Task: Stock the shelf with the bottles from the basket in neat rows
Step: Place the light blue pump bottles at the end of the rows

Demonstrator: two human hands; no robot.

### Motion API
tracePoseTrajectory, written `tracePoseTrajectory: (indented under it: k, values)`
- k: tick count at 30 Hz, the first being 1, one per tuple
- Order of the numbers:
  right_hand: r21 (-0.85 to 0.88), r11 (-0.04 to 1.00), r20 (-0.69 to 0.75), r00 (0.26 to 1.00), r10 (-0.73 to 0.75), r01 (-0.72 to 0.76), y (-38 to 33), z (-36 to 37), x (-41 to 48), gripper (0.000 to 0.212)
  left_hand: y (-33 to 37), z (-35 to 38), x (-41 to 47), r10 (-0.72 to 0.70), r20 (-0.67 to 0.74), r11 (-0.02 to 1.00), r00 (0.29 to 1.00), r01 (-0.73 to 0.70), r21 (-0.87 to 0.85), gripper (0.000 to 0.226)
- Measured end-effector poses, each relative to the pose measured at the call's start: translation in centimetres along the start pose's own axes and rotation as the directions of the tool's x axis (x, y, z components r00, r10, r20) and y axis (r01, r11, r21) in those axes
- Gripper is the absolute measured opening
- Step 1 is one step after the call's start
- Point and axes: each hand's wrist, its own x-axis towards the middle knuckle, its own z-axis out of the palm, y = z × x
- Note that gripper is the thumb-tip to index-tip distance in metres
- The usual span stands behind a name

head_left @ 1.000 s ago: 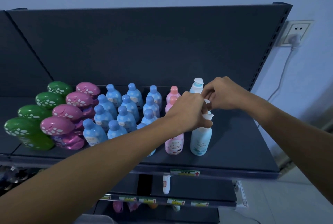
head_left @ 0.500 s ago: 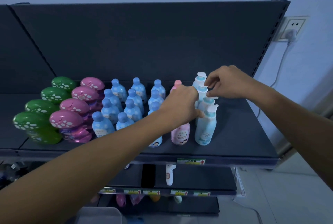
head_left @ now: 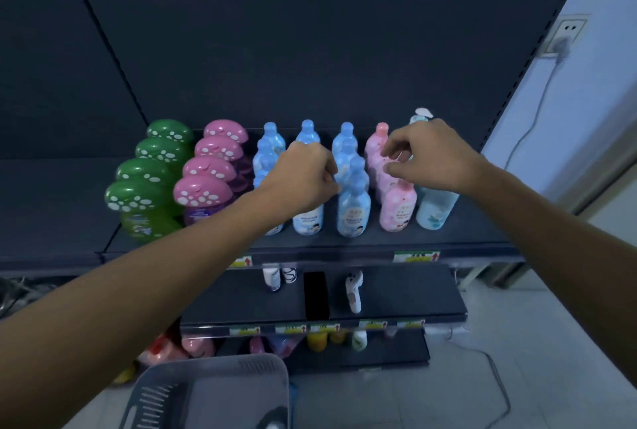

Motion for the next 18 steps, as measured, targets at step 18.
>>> tracePoseTrajectory:
  k: [18]
  values:
    - [0.151, 0.936, 0.473, 0.855, 0.213, -0.318, -16.3, 28.0, -12.0, 0.02, -22.0, 11.1, -19.6, -0.218, 0.505, 0.976, 0.836, 0.19, 0.107, 0.02]
